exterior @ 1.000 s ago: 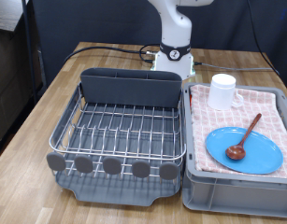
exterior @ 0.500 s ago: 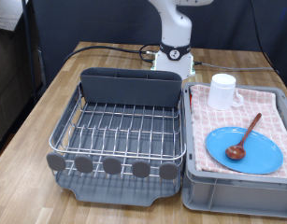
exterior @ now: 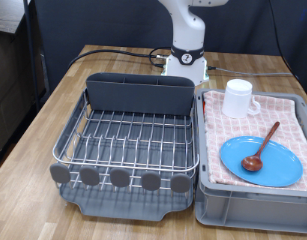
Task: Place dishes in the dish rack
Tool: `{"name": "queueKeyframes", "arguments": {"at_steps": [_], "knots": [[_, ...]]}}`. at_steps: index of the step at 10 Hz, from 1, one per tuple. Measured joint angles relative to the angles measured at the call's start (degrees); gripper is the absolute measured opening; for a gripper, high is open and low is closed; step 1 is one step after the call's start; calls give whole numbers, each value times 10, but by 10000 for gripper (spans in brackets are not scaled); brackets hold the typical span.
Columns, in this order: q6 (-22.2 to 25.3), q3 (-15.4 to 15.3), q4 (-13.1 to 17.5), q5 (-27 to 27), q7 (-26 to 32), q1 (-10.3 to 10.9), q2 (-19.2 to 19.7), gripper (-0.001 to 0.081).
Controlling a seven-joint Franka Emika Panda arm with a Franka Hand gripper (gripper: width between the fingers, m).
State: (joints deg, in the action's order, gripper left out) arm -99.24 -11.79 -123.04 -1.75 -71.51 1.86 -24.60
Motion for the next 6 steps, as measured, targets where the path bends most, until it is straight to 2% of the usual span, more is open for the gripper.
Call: {"name": "queueKeyframes", "arguments": {"at_steps": [4, 6], "knots": [[-58, -36, 29, 21, -96, 0, 62, 803], [-70, -57, 54, 37, -138, 0, 95, 803]]}}
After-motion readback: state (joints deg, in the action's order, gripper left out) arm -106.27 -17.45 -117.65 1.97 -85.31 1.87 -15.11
